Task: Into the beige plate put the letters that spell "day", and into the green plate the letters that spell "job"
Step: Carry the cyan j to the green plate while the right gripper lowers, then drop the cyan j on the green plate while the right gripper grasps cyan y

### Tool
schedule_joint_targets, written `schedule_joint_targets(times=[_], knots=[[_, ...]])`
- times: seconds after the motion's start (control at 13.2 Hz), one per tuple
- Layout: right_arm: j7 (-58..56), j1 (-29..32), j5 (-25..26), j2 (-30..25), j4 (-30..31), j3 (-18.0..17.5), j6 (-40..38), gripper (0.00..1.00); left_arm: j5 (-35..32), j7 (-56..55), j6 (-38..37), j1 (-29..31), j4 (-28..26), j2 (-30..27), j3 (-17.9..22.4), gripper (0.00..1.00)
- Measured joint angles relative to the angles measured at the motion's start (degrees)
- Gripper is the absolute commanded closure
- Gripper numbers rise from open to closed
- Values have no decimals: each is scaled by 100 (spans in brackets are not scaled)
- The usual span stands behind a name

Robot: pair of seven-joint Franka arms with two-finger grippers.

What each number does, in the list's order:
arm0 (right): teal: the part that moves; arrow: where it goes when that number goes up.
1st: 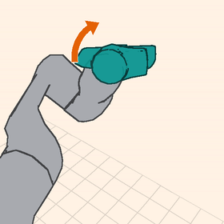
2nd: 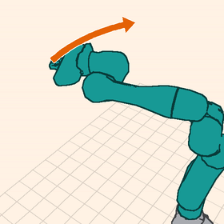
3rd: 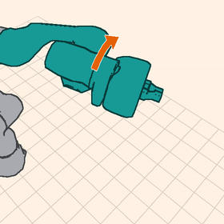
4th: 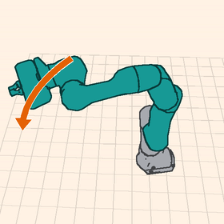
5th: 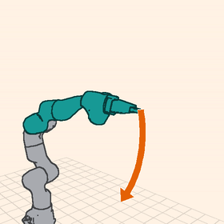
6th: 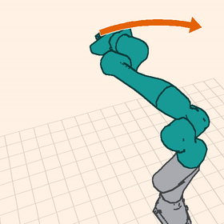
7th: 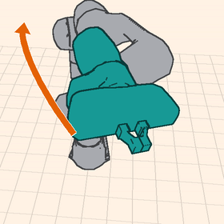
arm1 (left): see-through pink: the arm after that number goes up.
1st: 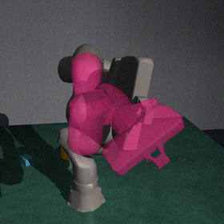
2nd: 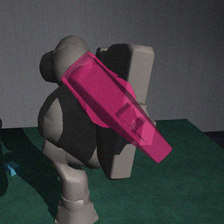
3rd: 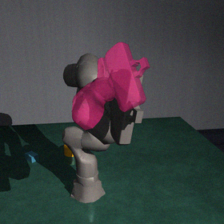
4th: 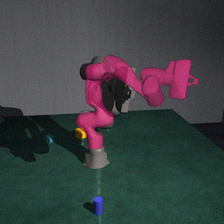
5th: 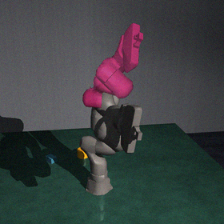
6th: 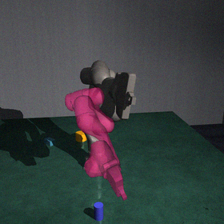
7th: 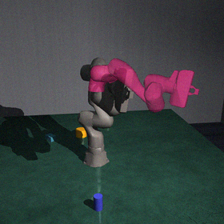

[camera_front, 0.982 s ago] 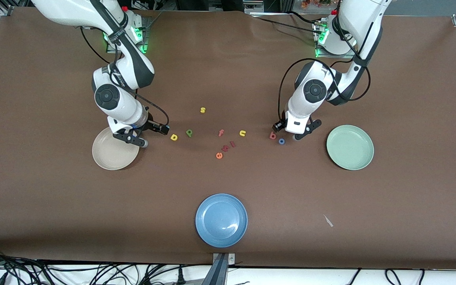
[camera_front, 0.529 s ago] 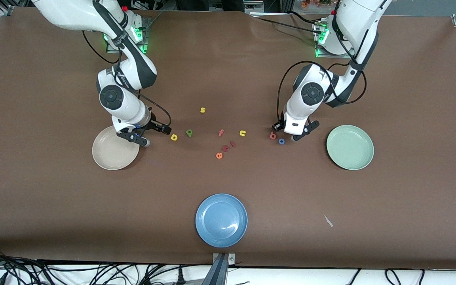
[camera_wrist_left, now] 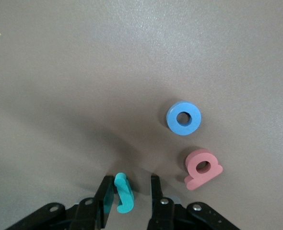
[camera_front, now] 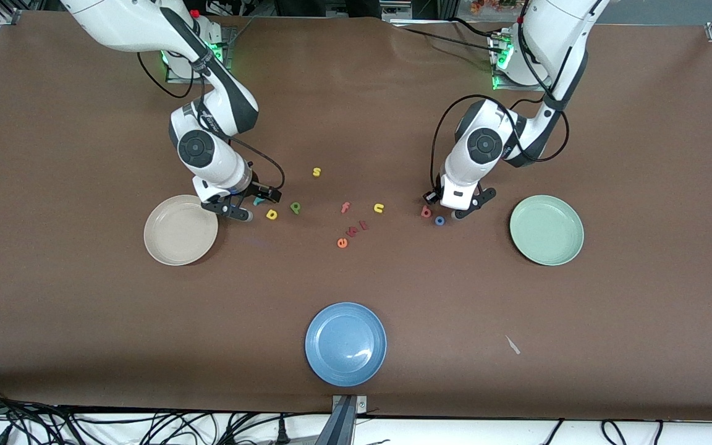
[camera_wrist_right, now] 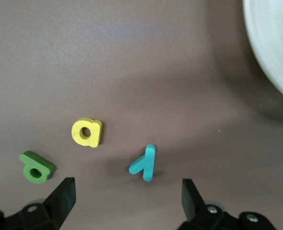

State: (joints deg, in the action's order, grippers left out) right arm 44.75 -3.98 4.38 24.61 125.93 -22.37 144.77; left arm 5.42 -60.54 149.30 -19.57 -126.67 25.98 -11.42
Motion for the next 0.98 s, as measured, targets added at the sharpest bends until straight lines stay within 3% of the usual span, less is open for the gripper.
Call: schedule_joint_targets(times=[0.3,0.45,0.76,0.98], knots=[[2,2,205,65,169,16,184,2,-729,5,-383,-17,118,-6,-7,100],[2,3,264,86,205,26,231,6,-900,225,-1176,55,546,-17,19,100],[3,8,381,131,221,97,285,6,-893,1696,-3655,771,2145,-181,40,100],[3,10,412,176,224,132,380,12,-893,3135,-4192,1555,2332,-210,77,100]])
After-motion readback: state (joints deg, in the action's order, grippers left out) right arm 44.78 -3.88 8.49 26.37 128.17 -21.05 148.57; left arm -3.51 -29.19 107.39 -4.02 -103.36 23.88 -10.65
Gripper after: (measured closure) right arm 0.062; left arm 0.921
